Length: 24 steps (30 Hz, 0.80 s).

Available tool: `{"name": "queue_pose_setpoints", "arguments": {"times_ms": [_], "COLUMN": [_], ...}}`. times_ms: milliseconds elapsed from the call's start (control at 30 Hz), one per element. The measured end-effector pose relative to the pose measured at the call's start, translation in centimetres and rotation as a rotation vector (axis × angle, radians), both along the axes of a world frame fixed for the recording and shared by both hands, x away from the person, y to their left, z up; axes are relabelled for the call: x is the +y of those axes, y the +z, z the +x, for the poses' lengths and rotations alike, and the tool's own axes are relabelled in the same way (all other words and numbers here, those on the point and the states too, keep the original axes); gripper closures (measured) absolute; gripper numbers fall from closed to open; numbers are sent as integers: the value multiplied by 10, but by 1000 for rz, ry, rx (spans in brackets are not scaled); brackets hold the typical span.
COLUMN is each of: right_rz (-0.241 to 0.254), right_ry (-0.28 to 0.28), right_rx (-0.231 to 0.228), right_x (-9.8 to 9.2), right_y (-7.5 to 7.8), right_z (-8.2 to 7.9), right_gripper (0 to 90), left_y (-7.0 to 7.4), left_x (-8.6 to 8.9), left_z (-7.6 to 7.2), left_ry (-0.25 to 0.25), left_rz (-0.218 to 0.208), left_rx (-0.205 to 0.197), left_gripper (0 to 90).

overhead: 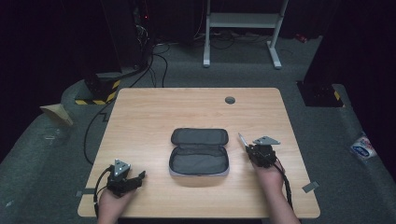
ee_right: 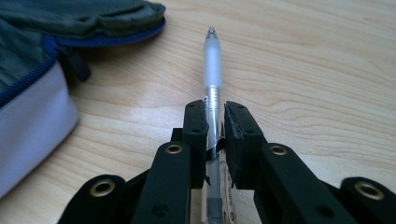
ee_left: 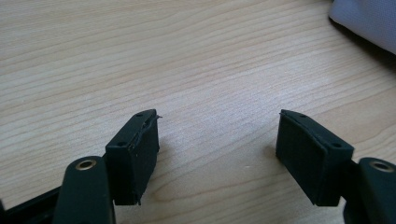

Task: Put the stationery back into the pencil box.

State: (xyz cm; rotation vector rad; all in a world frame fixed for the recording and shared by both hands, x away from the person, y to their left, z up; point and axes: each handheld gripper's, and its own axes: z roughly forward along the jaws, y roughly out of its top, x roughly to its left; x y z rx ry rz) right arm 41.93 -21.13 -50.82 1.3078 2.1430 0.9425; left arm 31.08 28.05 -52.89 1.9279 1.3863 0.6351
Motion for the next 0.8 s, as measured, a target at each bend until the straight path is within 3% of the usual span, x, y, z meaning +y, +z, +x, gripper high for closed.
{"name": "queue_pose_setpoints", "arguments": {"times_ms": [267, 800], "right_rz": [17, 48], "right_ry": [17, 31], "right_rx": [-51, -117], "right_x": [-2, -3], "right_y": [13, 34], "right_z": [-16, -28], "right_gripper": [787, 786], "left_y": [0, 0], "left_x": [0, -1], "left_z": [0, -1], "left_ry": [-12, -13], "left_rz": [4, -1], "left_rx": [3, 3], "left_gripper": [302, 302]}}
